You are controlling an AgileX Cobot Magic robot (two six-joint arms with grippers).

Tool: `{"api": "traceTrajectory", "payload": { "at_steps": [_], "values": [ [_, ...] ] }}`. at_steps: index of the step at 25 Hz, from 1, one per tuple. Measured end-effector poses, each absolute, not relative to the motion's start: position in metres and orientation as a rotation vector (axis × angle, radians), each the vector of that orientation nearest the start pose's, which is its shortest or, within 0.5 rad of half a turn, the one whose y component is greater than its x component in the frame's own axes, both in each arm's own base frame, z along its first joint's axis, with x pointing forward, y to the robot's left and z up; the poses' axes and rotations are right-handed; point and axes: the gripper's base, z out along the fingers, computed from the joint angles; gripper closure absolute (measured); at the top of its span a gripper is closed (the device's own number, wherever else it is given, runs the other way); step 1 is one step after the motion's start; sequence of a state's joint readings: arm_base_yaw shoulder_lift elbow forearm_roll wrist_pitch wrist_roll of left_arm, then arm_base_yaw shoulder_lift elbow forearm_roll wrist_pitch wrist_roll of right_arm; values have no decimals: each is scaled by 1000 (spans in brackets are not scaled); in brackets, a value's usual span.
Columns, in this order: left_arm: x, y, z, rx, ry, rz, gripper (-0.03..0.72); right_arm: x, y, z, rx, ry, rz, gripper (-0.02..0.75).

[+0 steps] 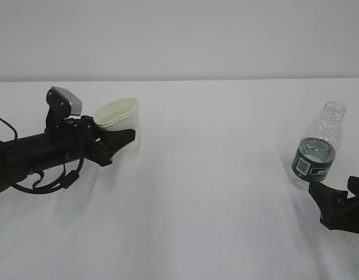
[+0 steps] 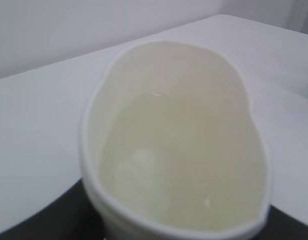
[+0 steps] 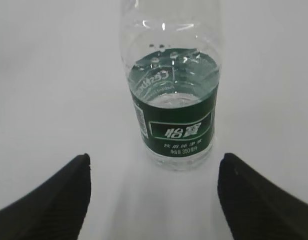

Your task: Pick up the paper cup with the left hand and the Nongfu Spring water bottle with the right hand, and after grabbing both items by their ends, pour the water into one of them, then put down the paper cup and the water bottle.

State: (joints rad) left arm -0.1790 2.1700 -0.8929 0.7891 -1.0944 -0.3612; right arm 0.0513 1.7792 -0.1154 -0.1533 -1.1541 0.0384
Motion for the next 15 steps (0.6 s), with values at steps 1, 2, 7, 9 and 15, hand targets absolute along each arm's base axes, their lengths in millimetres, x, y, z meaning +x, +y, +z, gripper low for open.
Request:
{"api": "traceTrajectory", "payload": {
  "at_steps": [1, 2, 7, 9, 15],
  "values": [
    [356, -119, 91, 678, 1682, -684, 299, 198, 23, 102, -165, 1995, 158, 147],
    [356, -115, 90, 658, 1686, -672, 300, 198, 23, 100, -165, 2003, 158, 147],
    [355, -103, 87, 597, 1705, -621, 300, 197, 23, 97, -167, 2022, 161, 148],
    [354, -101, 86, 594, 1707, -599, 301, 197, 23, 97, -169, 2022, 162, 148],
    [353, -97, 83, 556, 1715, -542, 301, 197, 23, 97, -169, 2022, 162, 148]
  ]
}}
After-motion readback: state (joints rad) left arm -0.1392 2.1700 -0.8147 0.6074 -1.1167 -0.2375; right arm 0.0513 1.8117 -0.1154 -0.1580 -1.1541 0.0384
